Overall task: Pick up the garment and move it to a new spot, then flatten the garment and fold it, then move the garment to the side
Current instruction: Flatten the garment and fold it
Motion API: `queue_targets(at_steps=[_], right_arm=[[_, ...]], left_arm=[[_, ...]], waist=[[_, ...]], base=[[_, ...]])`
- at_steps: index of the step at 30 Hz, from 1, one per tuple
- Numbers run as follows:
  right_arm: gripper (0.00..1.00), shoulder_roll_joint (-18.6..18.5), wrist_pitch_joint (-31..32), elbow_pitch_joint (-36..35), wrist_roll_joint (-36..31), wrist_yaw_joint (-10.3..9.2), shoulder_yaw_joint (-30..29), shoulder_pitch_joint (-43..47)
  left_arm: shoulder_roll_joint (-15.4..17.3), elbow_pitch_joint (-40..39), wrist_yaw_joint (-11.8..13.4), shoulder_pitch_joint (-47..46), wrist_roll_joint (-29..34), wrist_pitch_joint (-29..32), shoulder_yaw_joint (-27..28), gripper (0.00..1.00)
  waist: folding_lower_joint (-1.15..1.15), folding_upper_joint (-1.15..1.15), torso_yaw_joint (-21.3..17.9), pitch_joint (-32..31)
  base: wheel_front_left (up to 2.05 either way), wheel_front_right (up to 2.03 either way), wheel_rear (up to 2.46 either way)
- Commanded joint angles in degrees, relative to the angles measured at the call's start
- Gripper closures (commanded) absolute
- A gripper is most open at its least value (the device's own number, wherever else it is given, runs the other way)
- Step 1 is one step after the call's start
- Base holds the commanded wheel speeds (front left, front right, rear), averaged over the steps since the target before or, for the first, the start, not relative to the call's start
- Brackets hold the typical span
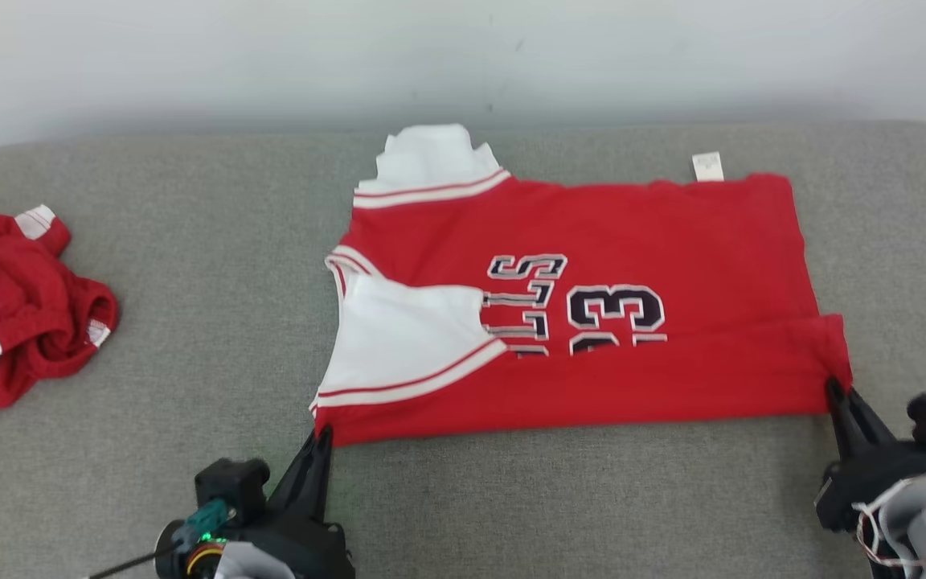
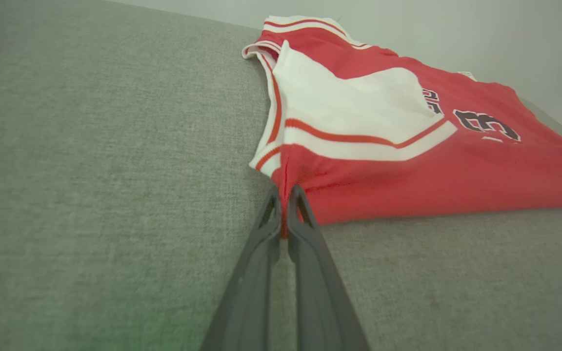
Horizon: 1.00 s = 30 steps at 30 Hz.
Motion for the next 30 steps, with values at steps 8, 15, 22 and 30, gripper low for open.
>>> queue_targets(at_steps=[8, 15, 22, 30], right_arm=[[1.0, -0.6, -0.1, -9.4, 3.4, 0.02, -1.4, 13.0], [1.0, -0.9, 1.3, -17.0, 6.7, 0.02, -0.5, 22.2], [1.0, -2.5, 3.6, -21.2, 8.1, 0.01, -1.5, 27.2], [0.0, -1.6, 2.9, -22.5, 8.2, 0.02, -1.6, 27.3]], left_arm=[[2.7, -6.8, 0.2, 9.2, 0.2, -0.1, 2.2, 1.0], [3.7, -11.4, 1.7, 16.8, -1.5, -0.1, 5.2, 1.0], [3.2, -12.7, 1.9, 19.9, -1.6, -0.1, 4.6, 1.0], [2.2, -10.1, 1.8, 18.5, -1.6, 0.1, 3.6, 0.0]], waist=[[0.0, 0.0, 1.0, -4.7], [0.0, 0.0, 0.9, -5.3], [0.0, 0.0, 1.3, -4.3], [0.0, 0.0, 1.5, -5.1]], base=[[0.0, 0.0, 0.0], [0.0, 0.0, 0.0], [0.0, 0.0, 0.0], [0.0, 0.0, 0.0]])
